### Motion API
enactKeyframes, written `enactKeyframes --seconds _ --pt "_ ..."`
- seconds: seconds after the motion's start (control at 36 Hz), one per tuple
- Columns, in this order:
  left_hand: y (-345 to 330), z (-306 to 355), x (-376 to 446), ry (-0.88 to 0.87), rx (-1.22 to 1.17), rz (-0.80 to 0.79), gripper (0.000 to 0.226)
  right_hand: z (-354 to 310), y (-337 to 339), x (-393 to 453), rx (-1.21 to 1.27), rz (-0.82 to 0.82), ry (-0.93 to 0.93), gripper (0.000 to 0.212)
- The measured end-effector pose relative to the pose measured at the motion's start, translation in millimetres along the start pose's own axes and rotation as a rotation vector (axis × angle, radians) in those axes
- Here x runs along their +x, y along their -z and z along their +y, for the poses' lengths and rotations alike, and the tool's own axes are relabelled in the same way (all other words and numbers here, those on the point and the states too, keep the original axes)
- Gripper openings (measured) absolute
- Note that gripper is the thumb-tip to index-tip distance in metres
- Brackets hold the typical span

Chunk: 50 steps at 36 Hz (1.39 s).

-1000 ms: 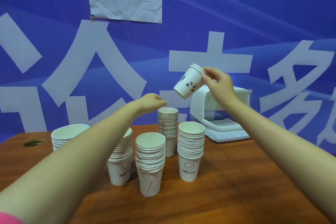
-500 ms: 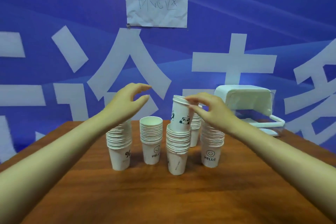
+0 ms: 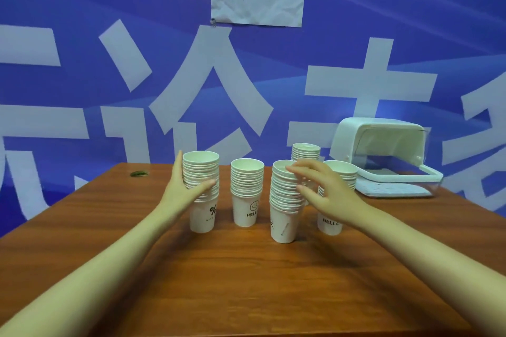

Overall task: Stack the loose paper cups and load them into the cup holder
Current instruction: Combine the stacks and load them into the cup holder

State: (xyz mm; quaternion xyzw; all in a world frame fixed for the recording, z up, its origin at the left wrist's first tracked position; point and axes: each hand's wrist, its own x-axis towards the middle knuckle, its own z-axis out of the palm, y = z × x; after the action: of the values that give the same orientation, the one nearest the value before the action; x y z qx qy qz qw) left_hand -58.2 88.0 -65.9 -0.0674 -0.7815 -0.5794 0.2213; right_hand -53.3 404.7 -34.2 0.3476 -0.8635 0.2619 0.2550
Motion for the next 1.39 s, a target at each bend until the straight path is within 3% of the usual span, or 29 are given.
enactKeyframes --seconds 0.06,0.17,0.25,0.31,0.42,0.56,0.64,0.75,0.83,0.94,1.0,1.11,1.28,1.39 --pt "-2.3 -8.0 0.8 0.024 -0.027 -0.003 0.077 0.2 -1.0 0.7 0.04 0.015 -0.024 0.053" --pt "-4.0 -19.3 0.7 0.057 -0.08 0.01 0.085 0.9 -13.6 4.6 0.232 0.08 -0.2 0.081" --pt "-6.4 -20.7 -2.8 0.054 -0.085 0.032 0.071 -4.7 -33.7 3.0 0.45 0.16 -0.33 0.104" --pt "-8.5 -21.9 -7.4 0.061 -0.092 0.026 0.068 -8.1 -50.2 -0.6 0.465 0.221 -0.374 0.113" --pt "-6.1 -27.7 -16.3 0.074 -0.067 0.02 0.073 -11.8 -79.3 -9.6 0.507 0.324 -0.421 0.105" --pt "-0.1 -18.8 -31.3 0.029 -0.016 0.022 0.067 -12.6 -86.4 -15.3 0.498 0.33 -0.441 0.086" --pt "3.3 -6.5 -42.9 -0.012 -0.03 0.042 0.064 -21.4 -68.8 -17.4 0.531 0.315 -0.393 0.086" --pt "1.8 30.4 -43.6 -0.147 -0.084 0.064 0.087 -36.3 -22.8 -23.6 0.576 0.332 -0.295 0.097" --pt "-14.5 78.3 -35.2 -0.247 -0.141 0.026 0.089 -40.8 20.4 -29.8 0.606 0.392 -0.231 0.082" --pt "-63.2 144.4 -15.4 -0.403 -0.161 -0.121 0.086 -28.5 77.2 -44.3 0.561 0.566 -0.193 0.083" --pt "-99.5 173.8 -6.9 -0.456 -0.18 -0.202 0.09 -14.7 102.0 -55.2 0.504 0.637 -0.201 0.073" --pt "-185.7 211.1 4.3 -0.507 -0.221 -0.325 0.092 35.0 137.2 -87.5 0.376 0.758 -0.327 0.065" --pt "-315.1 198.3 -0.2 -0.448 -0.24 -0.397 0.082 115.6 157.0 -144.2 0.134 0.731 -0.65 0.078" --pt "-381.5 162.3 1.0 -0.242 -0.246 -0.381 0.091 154.7 158.5 -171.4 0.042 0.643 -0.782 0.086"
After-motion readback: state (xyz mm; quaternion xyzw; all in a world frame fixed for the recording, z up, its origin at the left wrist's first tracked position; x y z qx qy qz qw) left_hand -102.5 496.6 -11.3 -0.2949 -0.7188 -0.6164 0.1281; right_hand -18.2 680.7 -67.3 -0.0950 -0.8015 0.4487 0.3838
